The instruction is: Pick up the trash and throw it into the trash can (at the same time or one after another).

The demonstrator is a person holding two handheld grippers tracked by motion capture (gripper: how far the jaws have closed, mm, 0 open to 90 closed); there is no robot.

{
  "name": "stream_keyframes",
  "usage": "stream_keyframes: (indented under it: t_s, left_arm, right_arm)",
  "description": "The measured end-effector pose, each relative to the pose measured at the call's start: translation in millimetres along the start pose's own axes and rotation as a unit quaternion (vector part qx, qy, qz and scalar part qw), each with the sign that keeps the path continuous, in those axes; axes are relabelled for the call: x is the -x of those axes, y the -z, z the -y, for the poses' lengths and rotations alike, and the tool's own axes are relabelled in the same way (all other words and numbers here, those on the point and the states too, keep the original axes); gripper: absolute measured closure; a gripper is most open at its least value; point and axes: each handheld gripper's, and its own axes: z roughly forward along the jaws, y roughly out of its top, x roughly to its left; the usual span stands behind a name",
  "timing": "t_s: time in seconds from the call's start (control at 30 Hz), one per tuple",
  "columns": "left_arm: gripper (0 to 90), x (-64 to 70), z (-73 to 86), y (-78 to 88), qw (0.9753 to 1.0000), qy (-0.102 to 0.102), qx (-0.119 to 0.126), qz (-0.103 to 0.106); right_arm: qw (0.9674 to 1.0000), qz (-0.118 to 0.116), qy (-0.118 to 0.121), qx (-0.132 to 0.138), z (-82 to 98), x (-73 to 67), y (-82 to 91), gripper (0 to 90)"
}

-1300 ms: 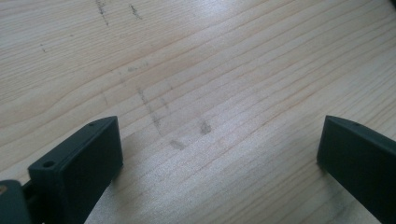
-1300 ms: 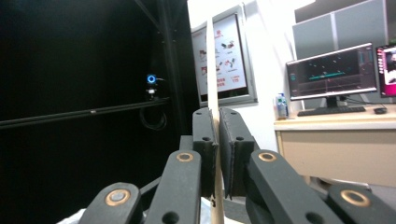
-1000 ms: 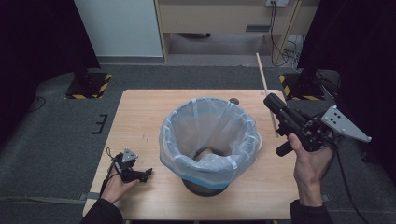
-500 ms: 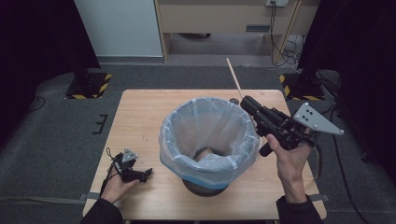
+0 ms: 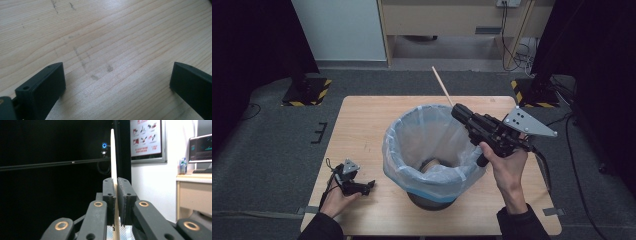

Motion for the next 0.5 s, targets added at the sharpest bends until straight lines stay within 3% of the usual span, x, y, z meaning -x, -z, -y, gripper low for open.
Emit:
stream_keyframes:
  t_s: [0.1,0.27,0.5]
  left_arm:
    - [0.0,0.0,0.0,0.0,1.0000,0.000,0.000,0.000]
    - [0.0,0.0,0.0,0.0,1.0000,0.000,0.000,0.000]
    - [0.0,0.0,0.0,0.0,1.0000,0.000,0.000,0.000]
  right_arm:
    - [0.9999,-0.002,-0.007,-0.011,0.3,1.8,-2.2,70.9]
    - [0.9999,0.003,-0.011,-0.004,-4.4,4.8,2.8,67.9]
    - [0.9994,0.032,-0.010,0.013,-15.3,17.6,20.8,58.2]
